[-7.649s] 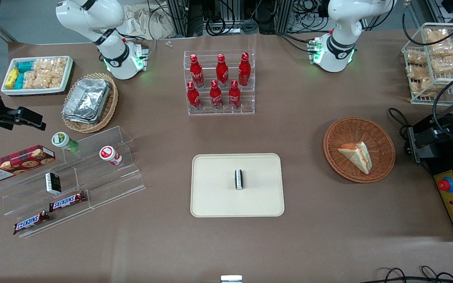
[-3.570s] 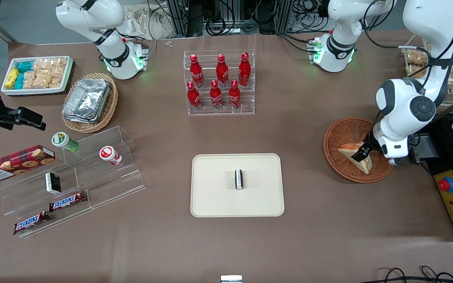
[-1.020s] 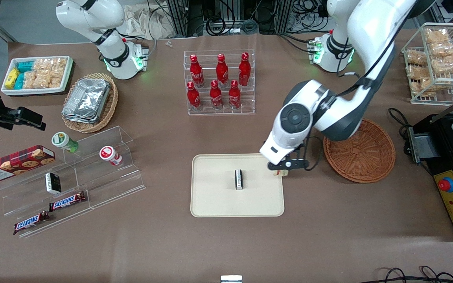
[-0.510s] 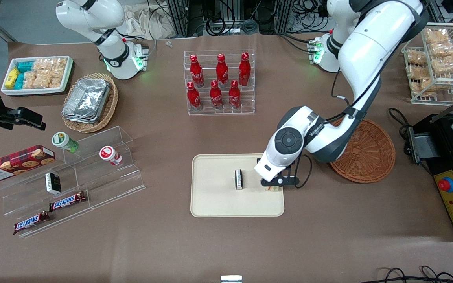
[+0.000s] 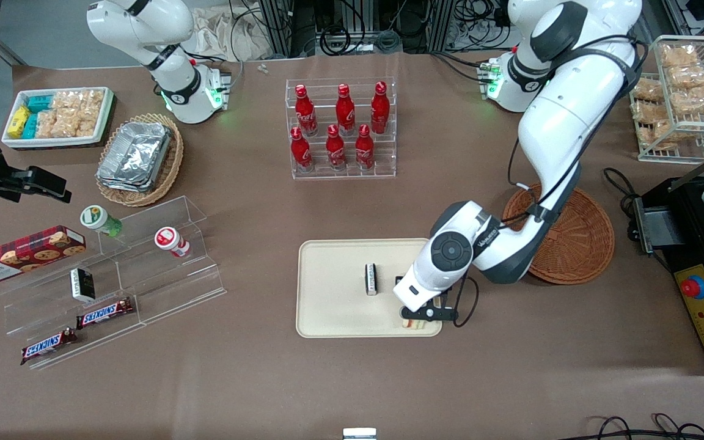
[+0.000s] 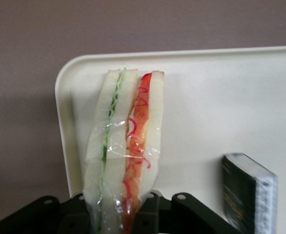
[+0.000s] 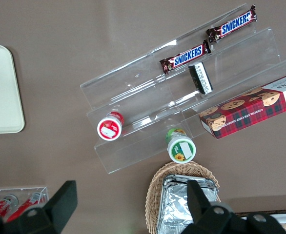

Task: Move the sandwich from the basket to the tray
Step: 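Lower the sandwich onto the tray beside the black box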

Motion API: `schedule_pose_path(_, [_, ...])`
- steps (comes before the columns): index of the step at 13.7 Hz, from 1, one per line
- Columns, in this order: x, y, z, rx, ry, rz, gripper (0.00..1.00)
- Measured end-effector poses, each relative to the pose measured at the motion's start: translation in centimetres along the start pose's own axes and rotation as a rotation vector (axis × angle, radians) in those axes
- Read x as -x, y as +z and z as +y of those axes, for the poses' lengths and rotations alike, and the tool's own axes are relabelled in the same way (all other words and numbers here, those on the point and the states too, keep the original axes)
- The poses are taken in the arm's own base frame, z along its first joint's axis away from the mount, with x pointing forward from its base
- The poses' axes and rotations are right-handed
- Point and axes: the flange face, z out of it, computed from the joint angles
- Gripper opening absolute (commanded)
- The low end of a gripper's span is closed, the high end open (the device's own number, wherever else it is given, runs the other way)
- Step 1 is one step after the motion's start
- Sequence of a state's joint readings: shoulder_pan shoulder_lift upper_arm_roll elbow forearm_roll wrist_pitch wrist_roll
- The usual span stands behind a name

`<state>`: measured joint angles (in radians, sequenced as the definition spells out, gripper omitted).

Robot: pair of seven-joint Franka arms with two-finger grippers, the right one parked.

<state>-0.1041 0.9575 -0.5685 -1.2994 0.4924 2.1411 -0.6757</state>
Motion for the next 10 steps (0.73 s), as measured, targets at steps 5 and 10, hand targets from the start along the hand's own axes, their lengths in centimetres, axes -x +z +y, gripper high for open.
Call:
schedule_pose_path(5, [-1.3,0.5,-1.8,-0.020,-0.019,0.011,0.00])
schedule_pose_path(10, [-1.6,0.6,-2.0,0.002,-0.084,-0.002,0.00])
